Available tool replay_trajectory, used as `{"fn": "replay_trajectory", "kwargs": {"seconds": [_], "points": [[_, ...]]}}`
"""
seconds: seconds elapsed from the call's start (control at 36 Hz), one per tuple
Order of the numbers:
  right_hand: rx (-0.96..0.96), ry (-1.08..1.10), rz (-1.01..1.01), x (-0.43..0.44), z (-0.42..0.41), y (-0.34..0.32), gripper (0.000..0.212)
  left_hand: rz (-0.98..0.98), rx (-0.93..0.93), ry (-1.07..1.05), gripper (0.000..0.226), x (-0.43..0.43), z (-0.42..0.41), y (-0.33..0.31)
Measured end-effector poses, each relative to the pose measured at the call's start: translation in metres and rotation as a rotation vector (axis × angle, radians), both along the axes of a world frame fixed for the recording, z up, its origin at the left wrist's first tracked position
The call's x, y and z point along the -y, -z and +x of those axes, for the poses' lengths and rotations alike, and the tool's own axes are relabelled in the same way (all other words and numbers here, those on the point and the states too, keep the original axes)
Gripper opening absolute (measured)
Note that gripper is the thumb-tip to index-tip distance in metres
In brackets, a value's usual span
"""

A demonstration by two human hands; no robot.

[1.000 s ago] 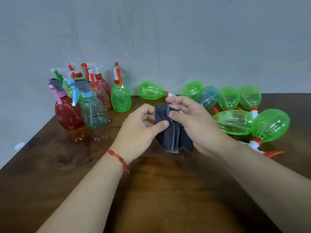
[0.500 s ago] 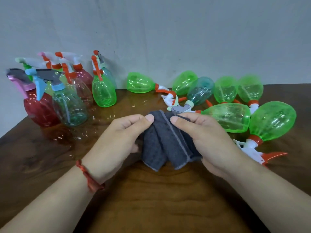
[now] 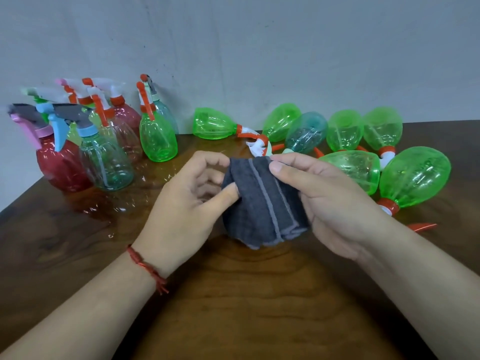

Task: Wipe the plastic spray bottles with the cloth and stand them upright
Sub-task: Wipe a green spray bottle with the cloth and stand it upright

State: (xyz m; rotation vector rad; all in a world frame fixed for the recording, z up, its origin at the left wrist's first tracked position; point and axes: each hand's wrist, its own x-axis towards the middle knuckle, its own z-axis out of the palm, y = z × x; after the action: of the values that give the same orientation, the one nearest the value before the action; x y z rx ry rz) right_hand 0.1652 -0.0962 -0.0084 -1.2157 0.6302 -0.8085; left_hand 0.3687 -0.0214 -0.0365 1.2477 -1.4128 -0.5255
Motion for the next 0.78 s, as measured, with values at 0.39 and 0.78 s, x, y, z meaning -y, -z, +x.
{"fn": "replay_trajectory", "kwargs": {"seconds": [0.39,0.78], "points": [[-0.091,0.157,-0.343,0.003,0.005,0.014,0.011,0.209,-0.502,0.160,0.029,-0.008,-0.015,-0.020],[0.041,0.151,-0.278,-0.001,0.003,0.011,0.020,0.338,-0.427,0.190,0.012,-0.010,-0.018,-0.013]]}}
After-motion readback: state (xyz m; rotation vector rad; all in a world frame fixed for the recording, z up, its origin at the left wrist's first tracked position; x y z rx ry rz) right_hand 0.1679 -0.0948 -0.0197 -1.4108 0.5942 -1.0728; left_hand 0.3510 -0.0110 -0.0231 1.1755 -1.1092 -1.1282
